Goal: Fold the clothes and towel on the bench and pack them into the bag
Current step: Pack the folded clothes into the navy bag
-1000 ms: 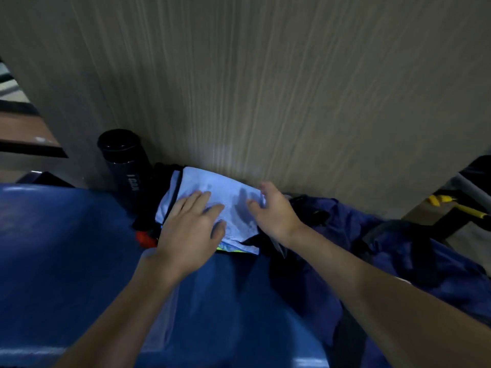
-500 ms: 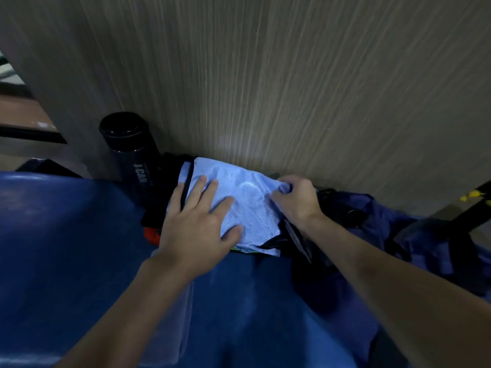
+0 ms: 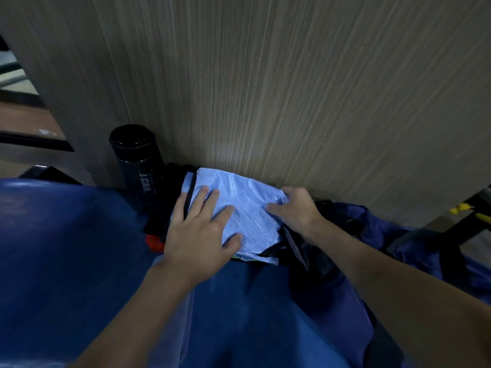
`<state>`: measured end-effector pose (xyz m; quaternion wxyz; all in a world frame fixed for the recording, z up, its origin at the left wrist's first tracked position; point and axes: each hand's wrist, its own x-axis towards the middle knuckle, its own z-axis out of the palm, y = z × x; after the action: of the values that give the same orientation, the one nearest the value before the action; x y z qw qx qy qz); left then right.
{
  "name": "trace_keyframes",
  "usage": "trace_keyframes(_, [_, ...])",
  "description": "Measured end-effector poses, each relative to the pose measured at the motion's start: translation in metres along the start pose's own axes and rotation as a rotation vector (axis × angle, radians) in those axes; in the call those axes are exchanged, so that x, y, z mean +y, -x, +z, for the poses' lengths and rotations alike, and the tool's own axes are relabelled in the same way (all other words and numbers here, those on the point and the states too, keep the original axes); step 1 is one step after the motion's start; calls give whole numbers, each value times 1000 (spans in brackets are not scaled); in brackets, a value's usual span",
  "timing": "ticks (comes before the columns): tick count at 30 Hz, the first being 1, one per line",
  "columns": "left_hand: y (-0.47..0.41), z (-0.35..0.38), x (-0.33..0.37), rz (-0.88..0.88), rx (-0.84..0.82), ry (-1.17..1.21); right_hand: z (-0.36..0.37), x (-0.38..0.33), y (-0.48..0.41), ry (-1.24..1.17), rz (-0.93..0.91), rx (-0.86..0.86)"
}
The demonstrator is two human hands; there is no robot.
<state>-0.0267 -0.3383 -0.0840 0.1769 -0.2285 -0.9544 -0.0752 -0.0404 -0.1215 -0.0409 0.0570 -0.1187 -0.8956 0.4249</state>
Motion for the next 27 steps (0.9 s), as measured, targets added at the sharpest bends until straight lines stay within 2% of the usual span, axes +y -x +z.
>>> trace_keyframes(4, [-2, 1, -1, -11, 3, 23, -10, -18, -1, 125, -115, 23])
trace_keyframes(8, [-4, -7, -2, -33, -23, 96, -15, -50, -3, 76, -233, 25])
trace_keyframes(11, [-7, -25, 3, -113, 38, 350, -8, -71, -4, 82, -251, 17])
trace_keyframes(14, [-6, -49, 14, -218, 149, 664, 8, -85, -5, 7, -138, 39])
trace_keyframes(18, [1, -60, 23, -294, 44, 884, 32, -107, -3, -310, 135, 74])
trace_keyframes(20, [1, -59, 18, -375, 77, 1005, 37, -116, 3, -422, 222, 2])
trace_keyframes(24, [-3, -53, 4, -410, 234, 964, 38, -120, 11, -684, 187, -326])
trace_keyframes(25, [-3, -52, 0, -410, 246, 930, 38, -118, 13, -711, 154, -346])
trace_keyframes(27, [0, -51, -4, -411, 240, 868, 39, -110, 13, -632, 61, -202])
